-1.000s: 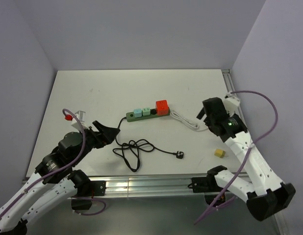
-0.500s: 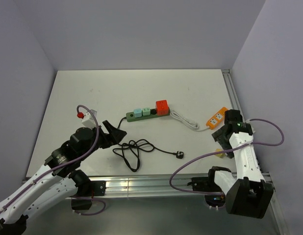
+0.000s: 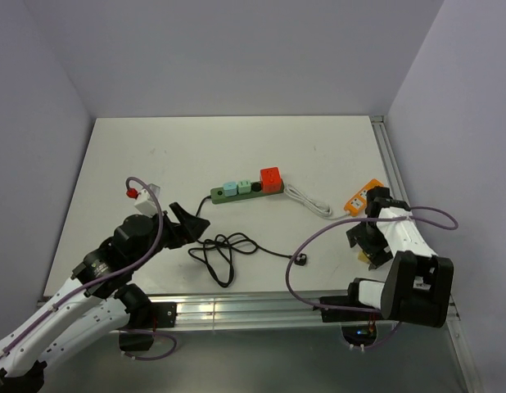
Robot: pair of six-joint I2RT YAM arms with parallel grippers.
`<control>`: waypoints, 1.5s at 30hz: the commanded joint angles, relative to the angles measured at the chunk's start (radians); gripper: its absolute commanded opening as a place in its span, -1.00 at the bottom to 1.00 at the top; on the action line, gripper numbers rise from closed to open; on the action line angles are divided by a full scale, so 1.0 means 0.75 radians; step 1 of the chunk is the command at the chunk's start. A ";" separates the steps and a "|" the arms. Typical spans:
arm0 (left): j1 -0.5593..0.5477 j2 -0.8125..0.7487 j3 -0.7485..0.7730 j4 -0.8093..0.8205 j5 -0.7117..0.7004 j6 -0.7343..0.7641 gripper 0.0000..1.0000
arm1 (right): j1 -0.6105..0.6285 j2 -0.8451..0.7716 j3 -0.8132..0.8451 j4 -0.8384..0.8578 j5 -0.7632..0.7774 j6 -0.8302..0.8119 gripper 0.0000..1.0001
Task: Insert the plug
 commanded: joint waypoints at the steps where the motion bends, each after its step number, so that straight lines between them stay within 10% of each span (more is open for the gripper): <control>1: 0.002 -0.007 0.016 0.009 -0.018 0.047 0.67 | -0.012 0.048 0.006 0.100 0.061 0.022 0.88; 16: 0.002 -0.013 -0.001 0.030 0.009 0.017 0.66 | -0.028 0.189 0.031 0.164 0.170 0.035 0.84; 30: 0.002 -0.037 0.036 -0.015 -0.016 -0.016 0.64 | -0.037 0.018 -0.016 0.227 -0.042 -0.076 -0.87; 37: 0.004 -0.052 0.058 0.027 0.031 -0.022 0.62 | 0.249 -0.156 0.073 0.192 -0.139 -0.166 -1.00; 45: 0.004 -0.044 -0.044 0.466 0.293 0.005 0.58 | 0.507 -0.390 0.248 0.576 -0.985 -0.293 -1.00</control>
